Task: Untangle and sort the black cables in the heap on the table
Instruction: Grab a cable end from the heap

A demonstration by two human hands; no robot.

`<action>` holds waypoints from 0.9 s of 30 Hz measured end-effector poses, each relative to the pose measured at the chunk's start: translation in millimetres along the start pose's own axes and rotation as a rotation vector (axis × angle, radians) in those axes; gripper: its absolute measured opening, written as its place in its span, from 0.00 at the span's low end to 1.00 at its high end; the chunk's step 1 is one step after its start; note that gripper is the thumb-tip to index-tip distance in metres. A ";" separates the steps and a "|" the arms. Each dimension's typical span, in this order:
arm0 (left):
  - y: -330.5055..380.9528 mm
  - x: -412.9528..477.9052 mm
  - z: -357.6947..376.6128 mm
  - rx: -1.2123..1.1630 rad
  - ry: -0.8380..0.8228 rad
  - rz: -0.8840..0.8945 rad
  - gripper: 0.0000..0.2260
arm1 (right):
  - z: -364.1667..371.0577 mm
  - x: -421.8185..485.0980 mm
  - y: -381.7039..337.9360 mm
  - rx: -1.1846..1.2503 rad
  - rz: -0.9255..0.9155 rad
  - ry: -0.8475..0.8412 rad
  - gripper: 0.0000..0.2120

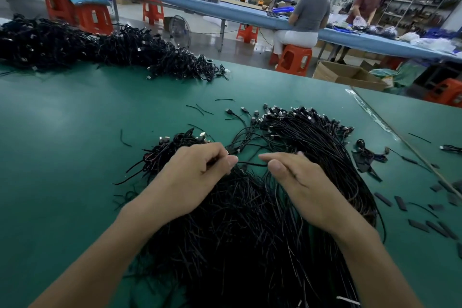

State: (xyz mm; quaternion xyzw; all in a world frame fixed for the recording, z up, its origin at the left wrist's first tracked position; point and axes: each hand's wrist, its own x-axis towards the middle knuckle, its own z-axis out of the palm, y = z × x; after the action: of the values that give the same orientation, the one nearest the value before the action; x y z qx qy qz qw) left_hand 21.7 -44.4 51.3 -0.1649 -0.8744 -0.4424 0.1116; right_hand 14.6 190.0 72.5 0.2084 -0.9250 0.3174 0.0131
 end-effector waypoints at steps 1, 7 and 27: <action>-0.9 -0.2 3.8 -0.021 0.000 0.010 0.15 | 3.8 -0.5 -3.3 0.041 -0.028 -0.005 0.22; -8.6 -5.5 9.6 -0.186 -0.125 -0.177 0.24 | 18.7 3.0 -7.1 0.186 -0.014 0.064 0.11; 2.7 -1.7 24.4 -0.587 0.236 -0.030 0.12 | 36.2 -12.1 -49.1 0.088 -0.088 -0.190 0.13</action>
State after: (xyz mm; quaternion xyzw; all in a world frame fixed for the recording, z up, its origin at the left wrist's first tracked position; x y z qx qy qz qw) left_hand 23.1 -23.4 38.5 -0.1247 -0.6929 -0.6934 0.1536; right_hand 48.9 138.2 70.3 0.2784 -0.8972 0.3357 -0.0699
